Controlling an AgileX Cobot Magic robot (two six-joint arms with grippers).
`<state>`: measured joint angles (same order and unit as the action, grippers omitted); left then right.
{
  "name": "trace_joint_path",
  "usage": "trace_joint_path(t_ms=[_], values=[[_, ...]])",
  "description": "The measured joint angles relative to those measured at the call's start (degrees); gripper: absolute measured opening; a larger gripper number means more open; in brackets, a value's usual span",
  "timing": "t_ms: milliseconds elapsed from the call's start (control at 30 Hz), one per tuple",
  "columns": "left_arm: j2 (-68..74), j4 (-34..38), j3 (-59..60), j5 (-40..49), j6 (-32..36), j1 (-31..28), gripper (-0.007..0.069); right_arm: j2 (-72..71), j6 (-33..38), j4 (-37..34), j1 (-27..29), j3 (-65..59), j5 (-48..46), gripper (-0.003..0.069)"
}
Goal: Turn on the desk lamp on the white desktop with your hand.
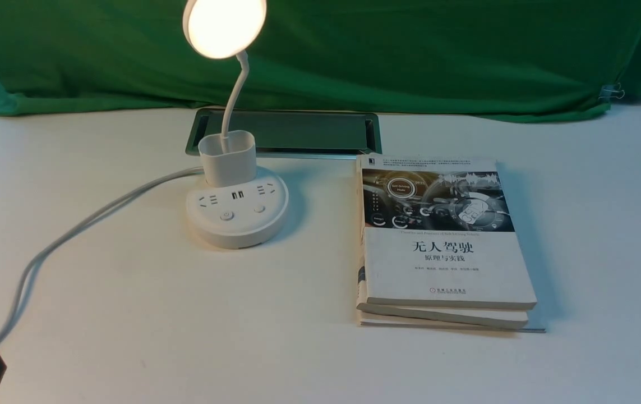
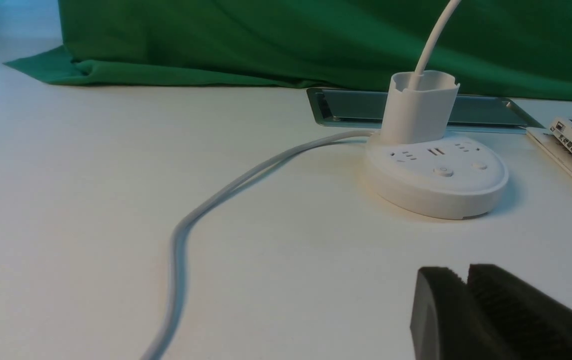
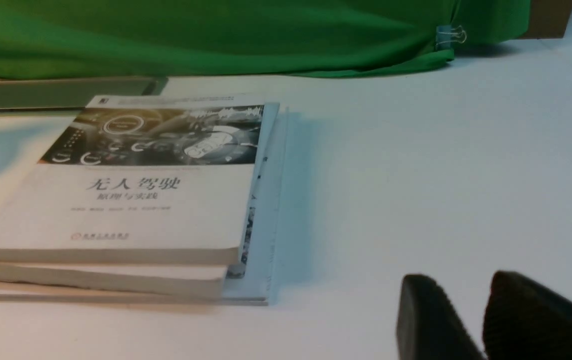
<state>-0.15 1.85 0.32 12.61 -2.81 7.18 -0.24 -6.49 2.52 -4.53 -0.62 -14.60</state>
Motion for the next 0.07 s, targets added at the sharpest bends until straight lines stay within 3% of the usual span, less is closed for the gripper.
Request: trace_joint_path(t_ms=[67], values=[[0.0, 0.0, 0.0, 0.0, 0.0, 0.0, 0.0086, 0.0, 0.0, 0.0, 0.0, 0.0, 0.0, 0.0241]])
